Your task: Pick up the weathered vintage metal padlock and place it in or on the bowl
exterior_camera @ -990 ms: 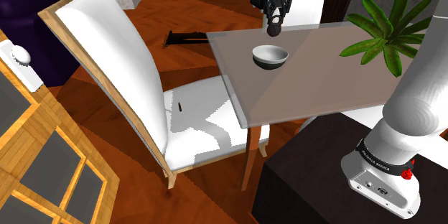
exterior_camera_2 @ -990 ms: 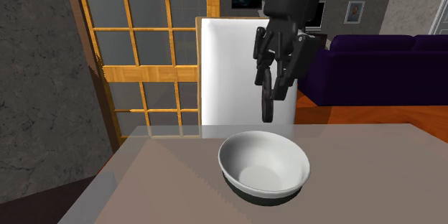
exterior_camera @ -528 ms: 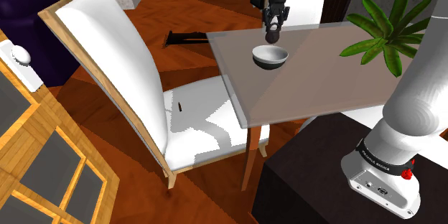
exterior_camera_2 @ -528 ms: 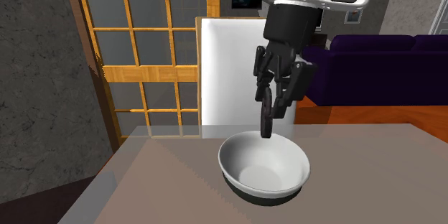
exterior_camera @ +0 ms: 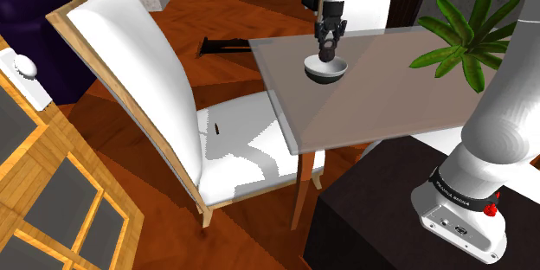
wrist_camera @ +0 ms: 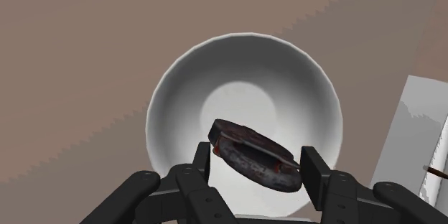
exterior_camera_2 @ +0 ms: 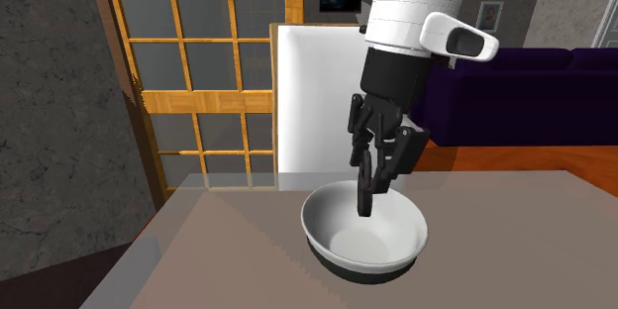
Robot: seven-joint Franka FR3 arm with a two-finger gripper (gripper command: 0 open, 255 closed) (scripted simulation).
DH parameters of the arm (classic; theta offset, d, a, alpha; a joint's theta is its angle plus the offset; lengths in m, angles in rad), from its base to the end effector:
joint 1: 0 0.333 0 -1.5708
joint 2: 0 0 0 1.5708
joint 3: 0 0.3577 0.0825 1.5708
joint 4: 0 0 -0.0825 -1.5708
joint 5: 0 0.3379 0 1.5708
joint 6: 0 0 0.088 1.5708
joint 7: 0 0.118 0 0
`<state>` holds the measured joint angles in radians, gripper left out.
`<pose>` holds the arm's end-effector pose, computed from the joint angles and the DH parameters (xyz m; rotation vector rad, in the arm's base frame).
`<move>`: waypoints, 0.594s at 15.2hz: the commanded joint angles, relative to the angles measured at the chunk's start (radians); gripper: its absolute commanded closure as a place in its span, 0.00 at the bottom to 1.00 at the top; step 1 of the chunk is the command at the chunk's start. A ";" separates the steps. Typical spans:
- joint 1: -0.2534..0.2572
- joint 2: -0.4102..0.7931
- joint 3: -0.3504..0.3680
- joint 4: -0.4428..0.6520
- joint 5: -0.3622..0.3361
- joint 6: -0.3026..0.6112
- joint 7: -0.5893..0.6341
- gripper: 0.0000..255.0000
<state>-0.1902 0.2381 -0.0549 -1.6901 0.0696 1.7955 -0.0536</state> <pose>0.5665 -0.1318 0.4919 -3.0461 0.3223 0.1883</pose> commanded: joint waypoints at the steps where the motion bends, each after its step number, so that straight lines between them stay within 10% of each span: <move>1: 0.001 0.001 0.001 -0.009 0.000 0.011 0.000 1.00; 7: 0.001 0.001 0.001 -0.009 0.000 0.011 0.000 1.00; 8: 0.001 0.001 0.001 -0.009 0.000 0.011 0.000 0.00; 9: 0.001 0.001 0.001 -0.009 0.000 0.011 0.000 0.00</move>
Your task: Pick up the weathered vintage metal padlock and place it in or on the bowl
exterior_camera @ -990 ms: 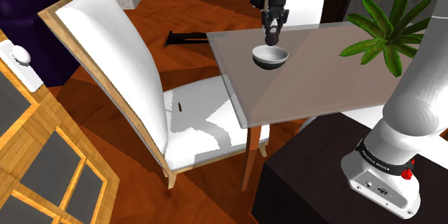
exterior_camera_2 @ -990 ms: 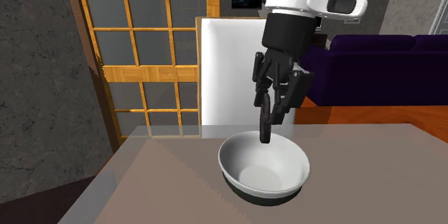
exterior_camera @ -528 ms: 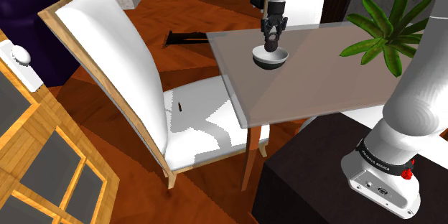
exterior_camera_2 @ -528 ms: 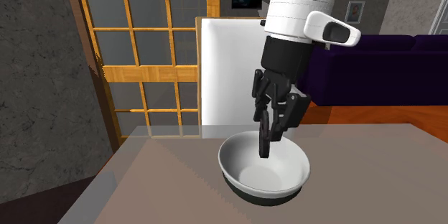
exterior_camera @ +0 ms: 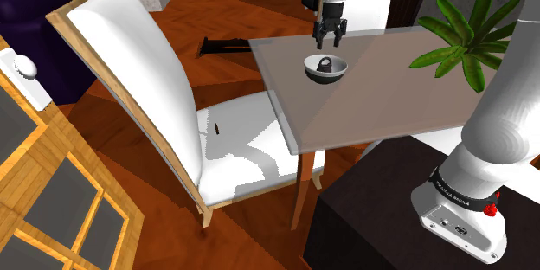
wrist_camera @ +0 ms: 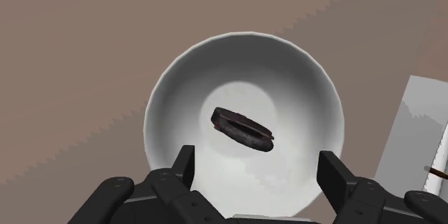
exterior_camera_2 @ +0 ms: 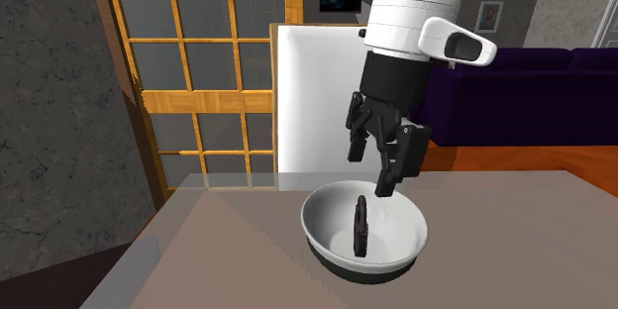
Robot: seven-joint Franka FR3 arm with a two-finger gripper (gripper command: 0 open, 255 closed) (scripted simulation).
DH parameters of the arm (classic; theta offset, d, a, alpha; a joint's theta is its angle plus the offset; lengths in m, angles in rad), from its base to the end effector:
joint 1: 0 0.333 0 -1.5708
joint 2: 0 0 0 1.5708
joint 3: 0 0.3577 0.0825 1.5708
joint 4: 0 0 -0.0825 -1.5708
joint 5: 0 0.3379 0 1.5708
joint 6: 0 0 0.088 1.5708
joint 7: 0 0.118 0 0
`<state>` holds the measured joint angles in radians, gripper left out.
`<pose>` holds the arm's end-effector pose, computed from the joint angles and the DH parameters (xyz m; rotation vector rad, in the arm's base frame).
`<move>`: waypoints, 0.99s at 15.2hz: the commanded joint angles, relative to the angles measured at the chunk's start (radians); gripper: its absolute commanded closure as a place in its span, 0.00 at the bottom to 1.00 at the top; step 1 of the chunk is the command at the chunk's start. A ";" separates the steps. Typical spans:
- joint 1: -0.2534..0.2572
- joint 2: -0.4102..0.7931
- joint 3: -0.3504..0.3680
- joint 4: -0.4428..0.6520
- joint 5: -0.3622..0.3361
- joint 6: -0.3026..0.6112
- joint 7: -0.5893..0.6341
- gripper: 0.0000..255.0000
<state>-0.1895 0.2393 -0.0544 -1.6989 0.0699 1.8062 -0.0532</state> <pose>0.5667 -0.1313 0.4883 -3.0462 0.3223 0.1873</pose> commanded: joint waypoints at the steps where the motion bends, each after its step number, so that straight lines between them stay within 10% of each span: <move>1: 0.000 0.000 0.000 0.000 0.000 0.000 0.000 0.00; 15: -0.005 0.007 -0.003 0.136 -0.002 -0.129 0.002 0.00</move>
<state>-0.1941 0.2458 -0.0569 -1.5633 0.0684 1.6772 -0.0512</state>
